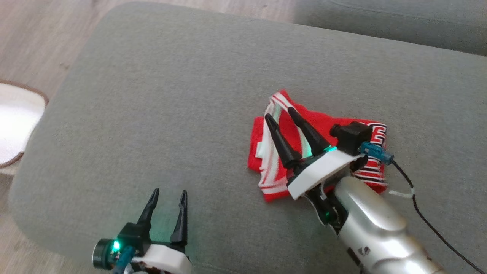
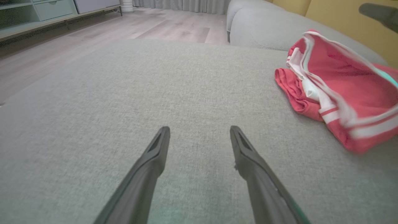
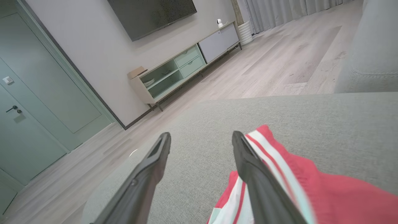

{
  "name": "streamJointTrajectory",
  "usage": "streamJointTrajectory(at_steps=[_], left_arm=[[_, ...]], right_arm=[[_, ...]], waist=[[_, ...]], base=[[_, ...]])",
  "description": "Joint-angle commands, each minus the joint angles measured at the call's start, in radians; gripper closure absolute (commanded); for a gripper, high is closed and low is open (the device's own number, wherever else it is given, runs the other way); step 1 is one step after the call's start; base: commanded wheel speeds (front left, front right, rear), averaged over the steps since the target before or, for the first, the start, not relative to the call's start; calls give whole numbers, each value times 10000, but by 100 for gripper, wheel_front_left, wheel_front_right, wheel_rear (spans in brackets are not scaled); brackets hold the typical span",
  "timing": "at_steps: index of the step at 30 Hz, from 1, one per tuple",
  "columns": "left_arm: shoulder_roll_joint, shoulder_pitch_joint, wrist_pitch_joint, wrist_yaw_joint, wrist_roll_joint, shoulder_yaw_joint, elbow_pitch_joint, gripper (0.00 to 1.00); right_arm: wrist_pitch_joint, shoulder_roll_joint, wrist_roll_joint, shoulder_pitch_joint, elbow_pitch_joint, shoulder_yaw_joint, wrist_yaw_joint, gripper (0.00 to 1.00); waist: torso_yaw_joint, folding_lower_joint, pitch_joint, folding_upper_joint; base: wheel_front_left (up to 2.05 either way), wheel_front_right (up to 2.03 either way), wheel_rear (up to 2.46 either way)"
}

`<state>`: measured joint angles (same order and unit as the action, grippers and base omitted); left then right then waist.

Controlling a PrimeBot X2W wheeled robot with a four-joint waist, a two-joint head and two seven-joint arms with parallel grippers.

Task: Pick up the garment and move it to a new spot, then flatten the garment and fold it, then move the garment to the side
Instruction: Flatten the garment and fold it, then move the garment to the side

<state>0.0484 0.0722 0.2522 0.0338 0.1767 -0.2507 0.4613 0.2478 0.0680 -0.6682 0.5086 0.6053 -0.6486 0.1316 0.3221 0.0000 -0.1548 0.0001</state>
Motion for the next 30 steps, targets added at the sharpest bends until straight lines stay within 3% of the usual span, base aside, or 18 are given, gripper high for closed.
streamJointTrajectory(at_steps=[1,15,23,30], left_arm=[[18,158,95,-60,90,426,-329,0],[18,516,95,-50,-288,1053,-684,0],[18,137,95,-138,-450,1401,-890,0],[18,-357,95,-254,-415,1398,-1130,0]], right_arm=[[123,-174,17,339,-348,19,-9,0],[138,-105,3592,-1285,-902,4408,-9,0],[138,-161,4823,-2429,-1251,5140,-9,0],[139,-175,4533,-3028,-1233,4984,-9,0]], waist=[[-299,0,72,-1],[-2384,0,435,-1],[-2856,0,696,-1],[-2948,0,743,-1]], base=[[0,0,0],[0,0,0],[0,0,0],[0,0,0]])
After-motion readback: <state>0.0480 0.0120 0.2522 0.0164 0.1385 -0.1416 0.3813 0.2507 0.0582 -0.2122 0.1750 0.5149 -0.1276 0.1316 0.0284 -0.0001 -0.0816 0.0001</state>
